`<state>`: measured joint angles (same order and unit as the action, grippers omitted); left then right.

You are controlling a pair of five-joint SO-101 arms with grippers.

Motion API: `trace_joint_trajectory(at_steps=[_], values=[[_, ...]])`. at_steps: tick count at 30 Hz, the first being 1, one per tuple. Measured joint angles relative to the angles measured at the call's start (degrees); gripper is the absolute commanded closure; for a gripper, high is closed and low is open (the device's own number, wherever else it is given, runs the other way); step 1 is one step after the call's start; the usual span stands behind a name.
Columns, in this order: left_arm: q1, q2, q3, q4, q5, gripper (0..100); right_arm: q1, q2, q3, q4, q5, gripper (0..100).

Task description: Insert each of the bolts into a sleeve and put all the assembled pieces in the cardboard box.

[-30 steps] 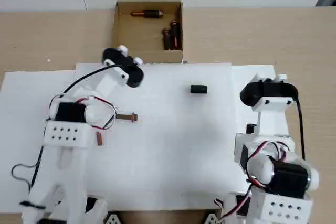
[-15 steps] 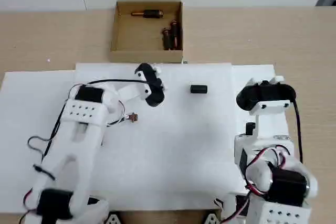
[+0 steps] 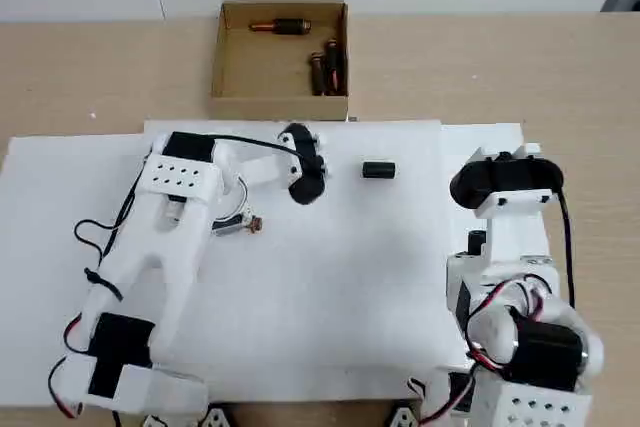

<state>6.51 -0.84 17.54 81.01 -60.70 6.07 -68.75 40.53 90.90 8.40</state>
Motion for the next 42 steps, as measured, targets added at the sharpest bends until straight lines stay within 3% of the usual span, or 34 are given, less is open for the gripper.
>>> trace_joint_trajectory(at_steps=[9,25,33,42], values=[[0.1,0.4,-0.2,-0.3,-0.4,88,0.0,0.0,0.0,0.0,0.0,99.5],[0.1,13.5,-6.9,-1.5,-0.9,86,0.0,0.0,0.0,0.0,0.0,99.5],[0.4,18.1,-8.4,-1.2,-1.1,100,0.0,0.0,0.0,0.0,0.0,99.5],[0.5,18.6,-10.9,1.8,-0.8,99,0.0,0.0,0.0,0.0,0.0,99.5]])
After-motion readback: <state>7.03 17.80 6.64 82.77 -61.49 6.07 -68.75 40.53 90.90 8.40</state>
